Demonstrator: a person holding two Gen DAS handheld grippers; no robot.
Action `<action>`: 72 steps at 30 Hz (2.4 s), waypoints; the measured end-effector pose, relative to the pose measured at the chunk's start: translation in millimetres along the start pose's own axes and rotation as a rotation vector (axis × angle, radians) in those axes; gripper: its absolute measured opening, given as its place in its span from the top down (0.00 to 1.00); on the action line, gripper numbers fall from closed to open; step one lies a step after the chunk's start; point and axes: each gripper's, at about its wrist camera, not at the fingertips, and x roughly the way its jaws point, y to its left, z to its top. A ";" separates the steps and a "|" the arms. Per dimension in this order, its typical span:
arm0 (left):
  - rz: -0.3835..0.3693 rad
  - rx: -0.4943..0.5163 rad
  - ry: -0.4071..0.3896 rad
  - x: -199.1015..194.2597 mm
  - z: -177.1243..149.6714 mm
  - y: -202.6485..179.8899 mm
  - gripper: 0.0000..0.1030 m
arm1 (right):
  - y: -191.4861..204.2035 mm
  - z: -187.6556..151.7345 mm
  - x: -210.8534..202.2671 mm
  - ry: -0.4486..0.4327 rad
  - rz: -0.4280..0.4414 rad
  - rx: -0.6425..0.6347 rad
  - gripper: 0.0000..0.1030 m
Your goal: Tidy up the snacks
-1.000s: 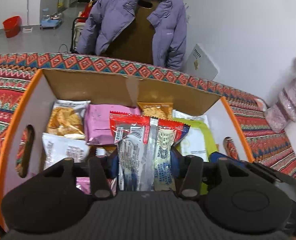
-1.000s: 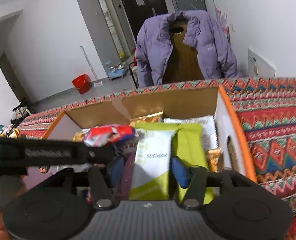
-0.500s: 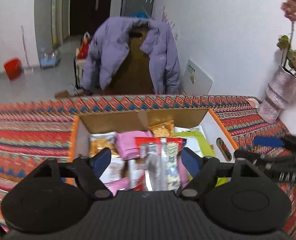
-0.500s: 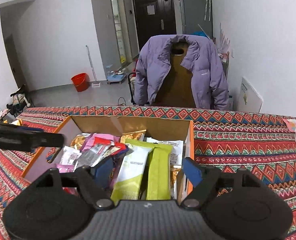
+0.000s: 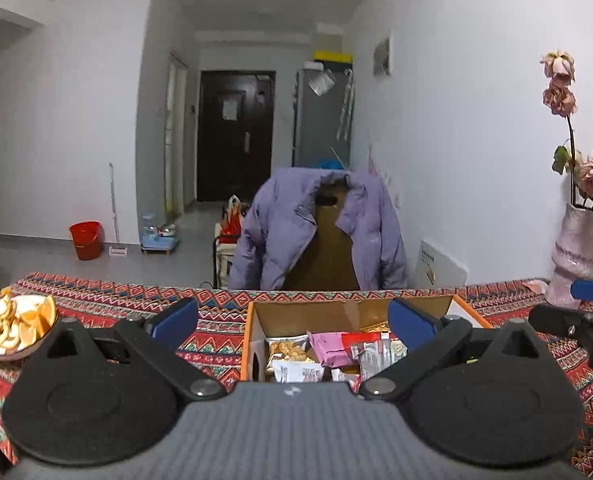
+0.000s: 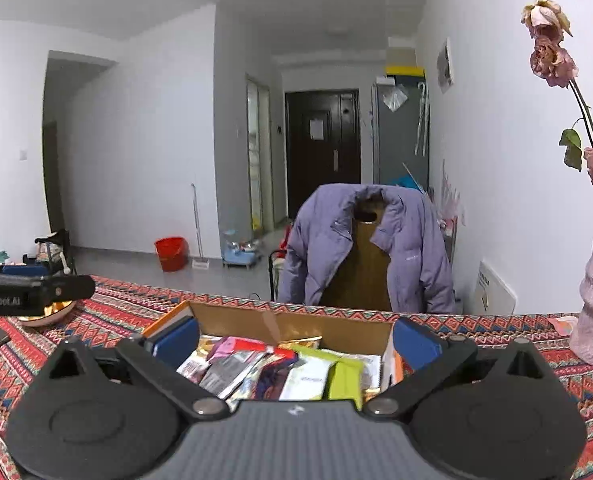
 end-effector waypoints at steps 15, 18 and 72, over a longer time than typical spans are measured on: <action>0.037 0.043 -0.005 -65.0 -35.2 -6.2 0.00 | 8.7 -19.1 -50.0 -0.041 -0.078 -0.022 0.00; 0.035 0.041 -0.017 -86.8 -41.0 -10.8 0.00 | 9.3 -22.3 -74.6 -0.055 -0.090 -0.040 0.00; 0.104 0.089 -0.020 -386.4 -228.2 -8.1 0.00 | 146.4 -223.9 -372.0 -0.063 -0.041 -0.058 0.00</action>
